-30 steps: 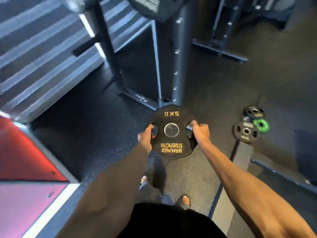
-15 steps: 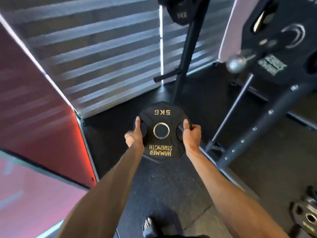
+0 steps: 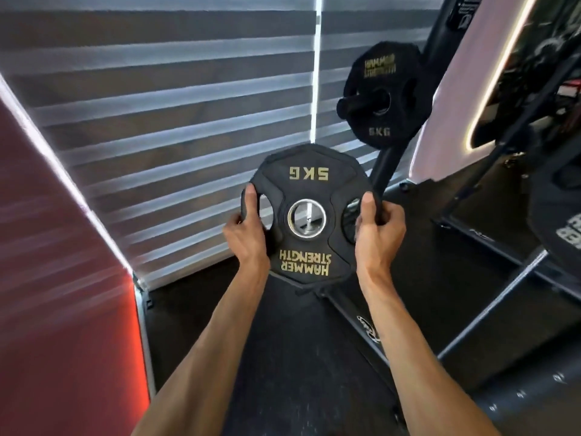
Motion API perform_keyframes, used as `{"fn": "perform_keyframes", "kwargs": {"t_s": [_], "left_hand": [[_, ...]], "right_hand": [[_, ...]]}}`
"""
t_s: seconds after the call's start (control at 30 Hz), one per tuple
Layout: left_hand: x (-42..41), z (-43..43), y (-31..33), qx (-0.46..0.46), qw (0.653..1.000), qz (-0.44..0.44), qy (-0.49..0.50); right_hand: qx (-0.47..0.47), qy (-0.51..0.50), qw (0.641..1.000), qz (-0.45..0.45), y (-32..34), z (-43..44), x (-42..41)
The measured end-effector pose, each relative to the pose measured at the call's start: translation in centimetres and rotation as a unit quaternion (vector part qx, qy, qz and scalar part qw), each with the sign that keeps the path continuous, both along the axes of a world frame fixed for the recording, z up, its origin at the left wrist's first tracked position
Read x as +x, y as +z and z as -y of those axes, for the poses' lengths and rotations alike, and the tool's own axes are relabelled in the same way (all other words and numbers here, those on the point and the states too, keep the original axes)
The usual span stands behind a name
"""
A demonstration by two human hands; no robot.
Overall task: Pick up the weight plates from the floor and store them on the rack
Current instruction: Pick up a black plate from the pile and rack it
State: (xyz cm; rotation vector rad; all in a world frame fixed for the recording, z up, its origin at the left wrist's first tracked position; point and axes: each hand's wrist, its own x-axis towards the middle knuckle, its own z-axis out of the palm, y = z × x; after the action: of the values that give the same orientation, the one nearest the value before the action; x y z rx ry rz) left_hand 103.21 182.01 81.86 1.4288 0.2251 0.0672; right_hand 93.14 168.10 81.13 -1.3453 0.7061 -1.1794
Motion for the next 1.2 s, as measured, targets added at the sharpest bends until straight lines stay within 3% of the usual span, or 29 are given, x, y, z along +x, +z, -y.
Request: {"fn": "perform_keyframes", "kwargs": {"t_s": [0.17,0.47,0.83,1.2], "left_hand": [[6.2,5.1,5.0,-0.058,0.996,0.056,-0.046],[15.1,12.2,10.6,-0.099,0.976,0.088,-0.171],[23.1,18.6,10.0,-0.1,0.947,0.064,-0.298],[25.1,23.3,8.1,-0.109,0.909,0.064,-0.397]], "right_hand": [[-0.058,-0.037,0.995,0.076,5.9,3.8,4.5],[-0.089,-0.106,0.984,0.109,11.1,8.4,11.1],[-0.106,-0.234,0.964,0.067,10.8,11.9,17.0],[-0.167,-0.314,0.935,0.02,9.2,14.2,18.1]]}}
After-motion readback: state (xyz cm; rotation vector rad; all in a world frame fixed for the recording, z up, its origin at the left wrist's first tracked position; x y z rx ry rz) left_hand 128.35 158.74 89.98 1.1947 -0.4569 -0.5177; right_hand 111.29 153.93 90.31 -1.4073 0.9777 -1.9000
